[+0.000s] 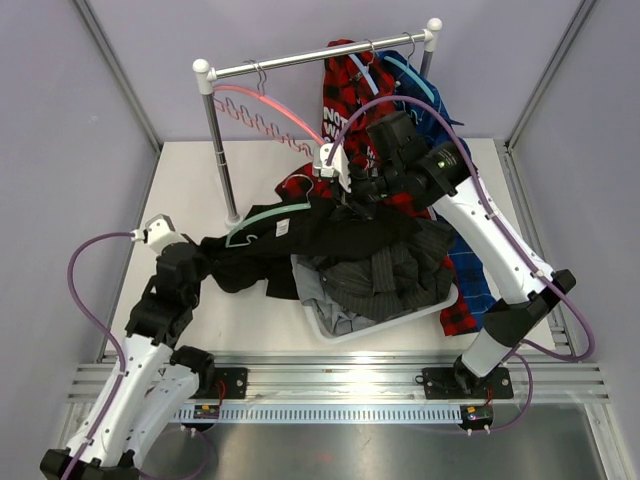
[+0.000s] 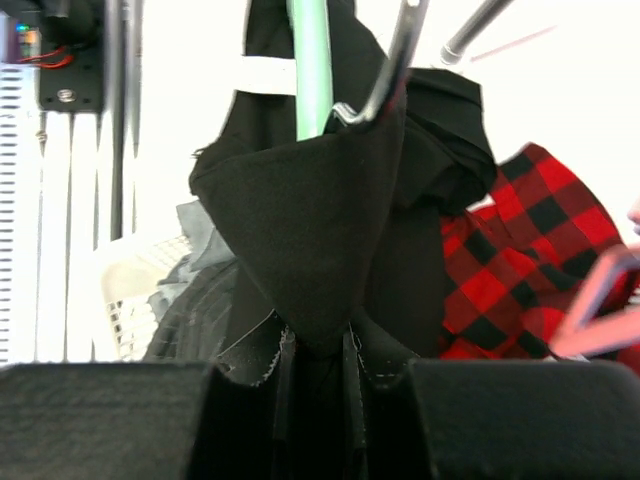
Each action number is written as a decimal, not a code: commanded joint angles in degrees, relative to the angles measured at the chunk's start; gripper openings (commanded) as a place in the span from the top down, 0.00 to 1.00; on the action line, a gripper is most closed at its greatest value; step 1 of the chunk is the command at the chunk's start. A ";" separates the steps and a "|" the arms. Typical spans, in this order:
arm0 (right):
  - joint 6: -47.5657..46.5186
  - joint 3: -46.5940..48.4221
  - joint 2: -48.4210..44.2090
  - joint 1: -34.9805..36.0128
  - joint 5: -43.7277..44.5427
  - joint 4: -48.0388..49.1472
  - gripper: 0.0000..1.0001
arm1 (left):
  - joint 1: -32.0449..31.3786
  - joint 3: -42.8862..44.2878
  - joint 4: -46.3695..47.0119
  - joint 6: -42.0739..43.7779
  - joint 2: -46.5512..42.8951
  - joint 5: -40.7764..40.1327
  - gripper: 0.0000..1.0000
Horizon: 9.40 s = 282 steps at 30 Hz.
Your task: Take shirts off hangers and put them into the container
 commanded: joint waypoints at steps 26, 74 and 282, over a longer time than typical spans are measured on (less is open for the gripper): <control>-26.39 15.84 11.23 2.24 -8.14 -18.81 1.00 | 3.00 8.00 1.40 42.73 -13.44 53.32 0.01; 0.27 18.13 12.03 10.69 3.02 -2.50 0.20 | 2.74 4.31 9.49 26.86 -5.09 68.47 1.00; 22.20 29.13 25.22 3.22 38.90 28.28 0.80 | -1.31 0.53 4.65 24.92 -16.52 45.17 0.01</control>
